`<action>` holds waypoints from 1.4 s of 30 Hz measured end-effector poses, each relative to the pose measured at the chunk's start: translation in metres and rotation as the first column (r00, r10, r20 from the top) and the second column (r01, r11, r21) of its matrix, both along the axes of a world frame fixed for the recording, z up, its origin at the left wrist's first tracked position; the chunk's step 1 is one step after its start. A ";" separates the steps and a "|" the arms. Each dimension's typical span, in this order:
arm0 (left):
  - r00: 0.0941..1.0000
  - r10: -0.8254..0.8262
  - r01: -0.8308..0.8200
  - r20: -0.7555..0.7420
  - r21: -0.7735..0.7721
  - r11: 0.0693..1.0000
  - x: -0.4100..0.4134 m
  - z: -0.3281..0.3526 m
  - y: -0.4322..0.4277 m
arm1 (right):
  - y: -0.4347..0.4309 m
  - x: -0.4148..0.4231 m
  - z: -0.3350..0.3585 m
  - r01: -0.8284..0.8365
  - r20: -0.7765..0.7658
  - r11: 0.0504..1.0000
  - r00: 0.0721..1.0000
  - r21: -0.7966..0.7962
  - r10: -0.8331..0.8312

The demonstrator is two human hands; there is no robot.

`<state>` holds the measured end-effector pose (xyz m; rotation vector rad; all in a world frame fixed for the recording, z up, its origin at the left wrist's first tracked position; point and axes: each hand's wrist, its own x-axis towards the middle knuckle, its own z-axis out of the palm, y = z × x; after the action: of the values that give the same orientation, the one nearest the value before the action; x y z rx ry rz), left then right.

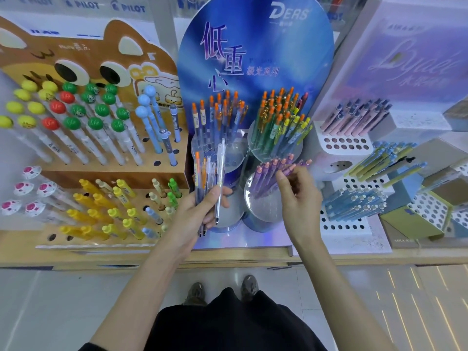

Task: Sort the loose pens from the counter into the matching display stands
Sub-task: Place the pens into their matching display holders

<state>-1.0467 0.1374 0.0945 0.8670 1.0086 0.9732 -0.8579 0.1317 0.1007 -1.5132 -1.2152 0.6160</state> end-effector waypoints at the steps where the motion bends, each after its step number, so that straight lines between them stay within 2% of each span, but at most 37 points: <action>1: 1.000 0.002 -0.002 -0.002 -0.001 1.000 -0.001 -0.001 0.000 | 0.001 -0.001 -0.001 0.002 -0.002 1.000 1.000 0.000 -0.002; 7: 0.999 0.052 -0.052 -0.002 -0.014 0.999 -0.006 -0.005 0.001 | 0.005 -0.005 -0.004 0.000 0.010 1.000 1.000 -0.018 0.000; 13: 0.993 0.116 -0.116 -0.007 -0.046 0.992 -0.008 -0.008 0.005 | -0.001 -0.010 -0.006 -0.028 0.201 0.999 0.979 0.046 0.018; 23: 0.989 0.145 -0.146 -0.014 -0.051 0.988 -0.011 -0.013 0.010 | -0.003 -0.012 -0.009 -0.020 0.242 0.996 0.970 0.091 -0.003; 29: 0.990 0.141 -0.142 -0.025 -0.052 0.988 -0.011 -0.013 0.010 | 0.004 -0.007 -0.008 0.025 0.207 1.000 0.978 -0.003 -0.023; 34: 0.990 0.135 -0.137 -0.035 -0.047 0.989 -0.011 -0.010 0.010 | 0.010 -0.016 -0.010 -0.062 0.279 0.990 0.956 -0.124 0.095; 42: 0.991 0.123 -0.127 -0.059 -0.058 0.990 -0.012 -0.003 0.009 | 0.017 -0.021 -0.011 -0.045 0.336 0.974 0.934 -0.221 0.119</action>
<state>-1.0584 0.1465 0.0918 0.7906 1.1461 1.0227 -0.8787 0.1491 0.0894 -1.8108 -1.5276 0.5593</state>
